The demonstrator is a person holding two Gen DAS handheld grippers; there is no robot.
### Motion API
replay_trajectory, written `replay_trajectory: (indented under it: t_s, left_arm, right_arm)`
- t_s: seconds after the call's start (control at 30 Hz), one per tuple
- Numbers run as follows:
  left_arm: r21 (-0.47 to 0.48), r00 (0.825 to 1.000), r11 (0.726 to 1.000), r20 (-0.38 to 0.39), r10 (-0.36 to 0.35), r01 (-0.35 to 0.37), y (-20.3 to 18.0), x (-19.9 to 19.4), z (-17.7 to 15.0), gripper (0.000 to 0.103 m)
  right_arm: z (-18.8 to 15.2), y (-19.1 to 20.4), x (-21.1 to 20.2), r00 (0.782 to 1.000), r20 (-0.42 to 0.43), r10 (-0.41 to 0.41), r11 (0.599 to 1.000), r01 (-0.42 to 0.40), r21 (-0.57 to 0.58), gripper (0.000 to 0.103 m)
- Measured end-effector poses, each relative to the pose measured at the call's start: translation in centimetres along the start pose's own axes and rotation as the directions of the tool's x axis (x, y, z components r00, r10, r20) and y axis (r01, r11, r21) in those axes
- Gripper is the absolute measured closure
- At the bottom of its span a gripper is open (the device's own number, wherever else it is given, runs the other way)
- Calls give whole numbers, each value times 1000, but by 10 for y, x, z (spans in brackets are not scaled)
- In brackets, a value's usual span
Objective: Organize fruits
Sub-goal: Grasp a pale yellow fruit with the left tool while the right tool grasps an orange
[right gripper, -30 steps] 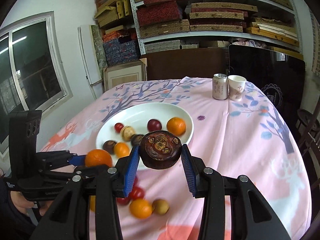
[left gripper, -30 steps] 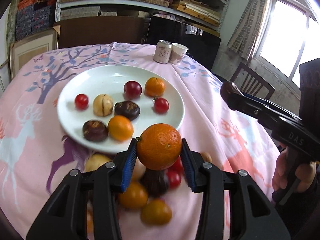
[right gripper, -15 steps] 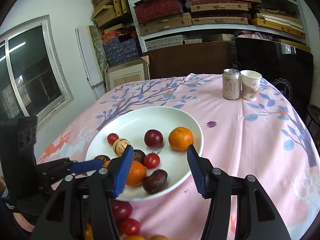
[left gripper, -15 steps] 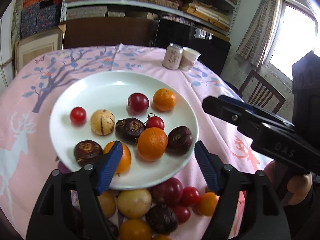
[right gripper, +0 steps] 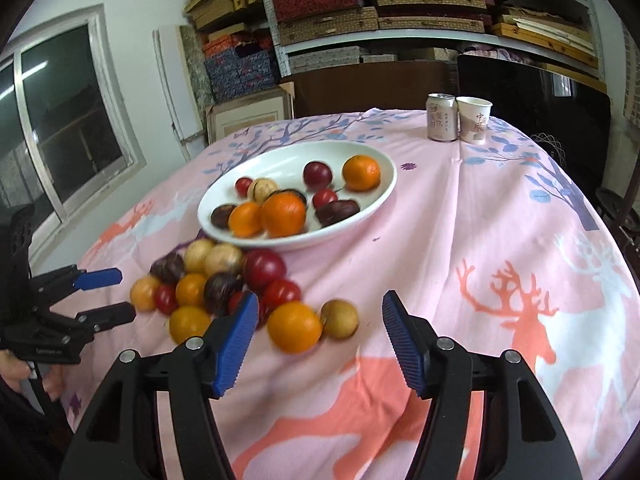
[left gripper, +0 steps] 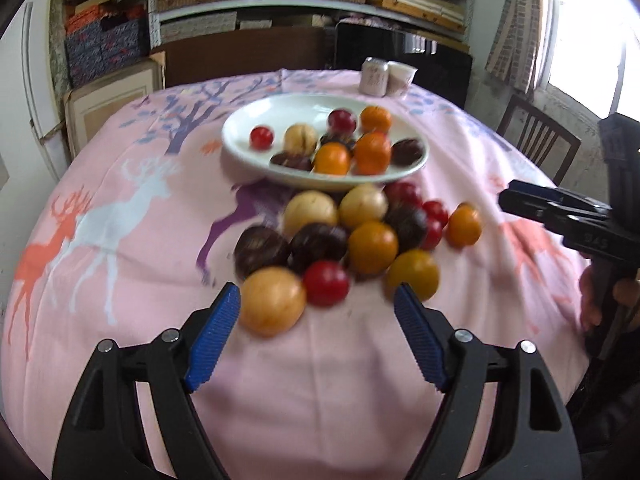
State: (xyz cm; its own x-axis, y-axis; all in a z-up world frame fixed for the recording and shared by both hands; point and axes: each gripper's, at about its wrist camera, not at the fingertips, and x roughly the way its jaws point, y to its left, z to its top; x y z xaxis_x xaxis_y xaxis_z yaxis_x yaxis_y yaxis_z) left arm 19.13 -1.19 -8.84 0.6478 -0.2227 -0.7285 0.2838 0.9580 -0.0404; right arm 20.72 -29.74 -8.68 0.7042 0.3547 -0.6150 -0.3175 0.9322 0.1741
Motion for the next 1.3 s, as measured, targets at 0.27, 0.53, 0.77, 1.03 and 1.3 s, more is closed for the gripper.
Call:
replay_trajectory:
  t_s: [0.27, 0.53, 0.77, 1.03, 1.3]
  left_arm:
    - [-27, 993, 998, -98, 59, -61, 16, 30, -4, 49]
    - [-57, 993, 998, -107, -47, 41, 23, 32, -4, 37]
    - [-76, 994, 995, -80, -70, 64, 23, 28, -5, 60]
    - [-74, 994, 992, 13, -106, 107, 22, 12, -7, 60]
    - [-71, 994, 992, 13, -107, 108, 21, 12, -6, 60]
  right_arm:
    - [-10, 9, -13, 1000, -2, -28, 999, 28, -16, 38]
    - [-20, 9, -10, 999, -41, -19, 1000, 19, -8, 38]
    - [-24, 5, 0, 997, -74, -31, 999, 32, 16, 38]
    - [-20, 13, 5, 996, -83, -22, 1000, 21, -10, 38]
    - [-13, 14, 39, 979, -195, 64, 996, -52, 68, 45]
